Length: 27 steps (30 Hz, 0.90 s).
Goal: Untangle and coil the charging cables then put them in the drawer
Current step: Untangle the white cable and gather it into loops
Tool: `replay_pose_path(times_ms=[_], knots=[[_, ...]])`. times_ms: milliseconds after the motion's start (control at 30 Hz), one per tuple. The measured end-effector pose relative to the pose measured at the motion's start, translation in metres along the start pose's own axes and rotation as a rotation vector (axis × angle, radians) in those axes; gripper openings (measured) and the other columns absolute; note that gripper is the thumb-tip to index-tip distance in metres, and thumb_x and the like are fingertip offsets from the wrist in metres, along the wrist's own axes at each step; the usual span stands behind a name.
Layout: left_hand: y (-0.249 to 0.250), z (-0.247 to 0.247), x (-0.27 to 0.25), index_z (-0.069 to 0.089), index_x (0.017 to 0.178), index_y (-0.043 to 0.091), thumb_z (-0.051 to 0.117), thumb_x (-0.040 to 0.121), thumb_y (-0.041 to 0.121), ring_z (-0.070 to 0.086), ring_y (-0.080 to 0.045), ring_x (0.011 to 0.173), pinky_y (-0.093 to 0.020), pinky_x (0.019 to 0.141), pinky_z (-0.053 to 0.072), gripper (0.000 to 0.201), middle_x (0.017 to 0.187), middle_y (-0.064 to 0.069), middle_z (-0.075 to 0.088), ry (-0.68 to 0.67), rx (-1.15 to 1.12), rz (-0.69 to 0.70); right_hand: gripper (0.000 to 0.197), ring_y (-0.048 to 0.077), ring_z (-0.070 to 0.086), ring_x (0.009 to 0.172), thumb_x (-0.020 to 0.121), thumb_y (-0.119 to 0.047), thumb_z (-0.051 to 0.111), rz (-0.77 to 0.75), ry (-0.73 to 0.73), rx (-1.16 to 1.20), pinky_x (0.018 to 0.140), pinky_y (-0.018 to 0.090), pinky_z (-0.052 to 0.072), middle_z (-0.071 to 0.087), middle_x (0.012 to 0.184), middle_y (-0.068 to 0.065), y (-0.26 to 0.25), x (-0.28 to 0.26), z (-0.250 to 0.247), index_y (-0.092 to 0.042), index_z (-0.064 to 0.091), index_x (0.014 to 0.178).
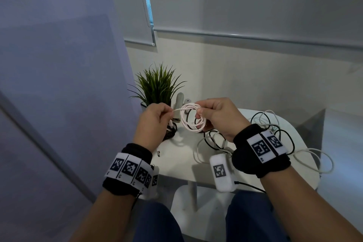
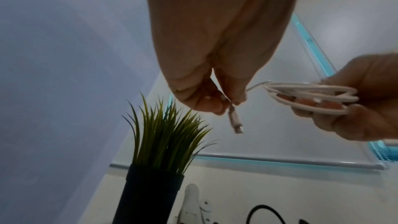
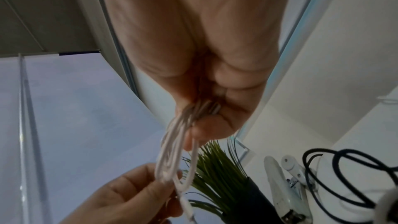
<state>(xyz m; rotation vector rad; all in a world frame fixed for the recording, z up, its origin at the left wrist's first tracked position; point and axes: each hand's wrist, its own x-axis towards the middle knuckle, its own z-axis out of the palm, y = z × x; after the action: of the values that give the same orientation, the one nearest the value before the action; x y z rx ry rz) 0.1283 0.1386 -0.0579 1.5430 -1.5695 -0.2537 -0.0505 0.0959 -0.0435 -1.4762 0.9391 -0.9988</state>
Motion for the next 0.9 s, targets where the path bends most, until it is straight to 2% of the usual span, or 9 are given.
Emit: replay_pose_path(times_ms=[67,167,267,333,433,567,700,800,900], knots=[[0.0,0.004,0.001,0.064,0.082,0.014,0.056,0.092,0.011,0.053,-0.002,0.059,-0.008,0.058,0.042,0.014,0.069,0.006,0.06,0.036,-0.088,-0.046,0.018,0.017,0.055,0.051,0.092,0.002,0.052,0.012,-0.029,0.032,0.053,0.03,0.051,0.06,0.059,-0.001,-0.002,-0.002,0.003,0.0,0.07,0.087],[0.005,0.011,-0.001,0.063,0.082,0.012,0.054,0.093,0.007,0.063,-0.014,0.065,-0.026,0.066,0.056,0.015,0.074,-0.005,0.068,0.038,-0.496,-0.273,0.023,0.018,0.055,0.054,0.091,0.002,0.053,0.013,-0.043,0.065,0.052,0.029,0.051,0.06,0.062,0.003,-0.006,-0.004,0.005,-0.01,0.071,0.081],[0.01,0.015,-0.007,0.062,0.087,0.005,0.05,0.095,0.007,0.066,-0.017,0.067,-0.024,0.064,0.057,0.015,0.078,-0.01,0.07,-0.03,-0.875,-0.425,0.027,0.023,0.056,0.061,0.09,0.001,0.056,0.014,-0.031,0.05,0.063,0.037,0.052,0.062,0.063,0.004,-0.005,-0.003,0.006,-0.015,0.072,0.075],[0.011,0.016,-0.009,0.061,0.089,0.003,0.049,0.096,0.009,0.065,-0.015,0.066,-0.023,0.062,0.056,0.016,0.078,-0.009,0.069,-0.1,-0.972,-0.451,0.031,0.026,0.056,0.064,0.089,0.001,0.058,0.017,-0.011,0.054,0.07,0.042,0.051,0.063,0.064,0.005,-0.004,-0.003,0.007,-0.018,0.074,0.07],[0.009,0.019,-0.01,0.059,0.089,0.007,0.05,0.095,0.011,0.059,-0.015,0.068,-0.021,0.062,0.052,0.012,0.079,-0.008,0.067,-0.132,-1.027,-0.492,0.033,0.027,0.057,0.065,0.088,0.002,0.058,-0.001,0.023,0.058,0.066,0.039,0.051,0.064,0.066,0.008,-0.003,-0.003,0.008,-0.019,0.074,0.068],[0.014,0.019,-0.011,0.055,0.081,0.01,0.048,0.095,0.01,0.057,-0.016,0.072,-0.026,0.071,0.046,0.015,0.078,-0.007,0.065,-0.12,-1.045,-0.495,0.031,0.021,0.061,0.061,0.089,0.0,0.058,-0.053,0.104,-0.005,0.058,0.032,0.054,0.068,0.071,0.009,0.0,-0.001,0.01,-0.024,0.073,0.076],[0.029,0.018,-0.012,0.055,0.076,0.008,0.064,0.086,0.011,0.06,-0.005,0.053,-0.016,0.055,0.047,0.013,0.059,0.003,0.066,-0.042,-0.867,-0.358,0.032,0.014,0.059,0.053,0.089,-0.001,0.057,-0.099,0.178,-0.038,0.049,0.024,0.049,0.066,0.061,0.0,0.003,0.0,0.011,-0.026,0.073,0.077],[0.029,0.019,-0.008,0.059,0.076,0.007,0.072,0.08,0.009,0.065,-0.014,0.063,-0.027,0.065,0.053,0.014,0.065,-0.004,0.07,0.033,-0.734,-0.336,0.032,0.015,0.06,0.056,0.089,-0.003,0.058,-0.105,0.18,-0.035,0.052,0.028,0.051,0.066,0.062,-0.003,0.003,-0.001,0.013,-0.027,0.073,0.077],[0.025,0.023,-0.003,0.063,0.071,0.012,0.068,0.085,0.012,0.062,-0.02,0.069,-0.039,0.075,0.051,0.015,0.068,-0.006,0.069,0.048,-0.648,-0.382,0.026,0.009,0.059,0.052,0.089,-0.002,0.058,-0.089,0.165,-0.002,0.05,0.024,0.049,0.065,0.061,-0.006,0.001,-0.002,0.015,-0.021,0.074,0.084]])
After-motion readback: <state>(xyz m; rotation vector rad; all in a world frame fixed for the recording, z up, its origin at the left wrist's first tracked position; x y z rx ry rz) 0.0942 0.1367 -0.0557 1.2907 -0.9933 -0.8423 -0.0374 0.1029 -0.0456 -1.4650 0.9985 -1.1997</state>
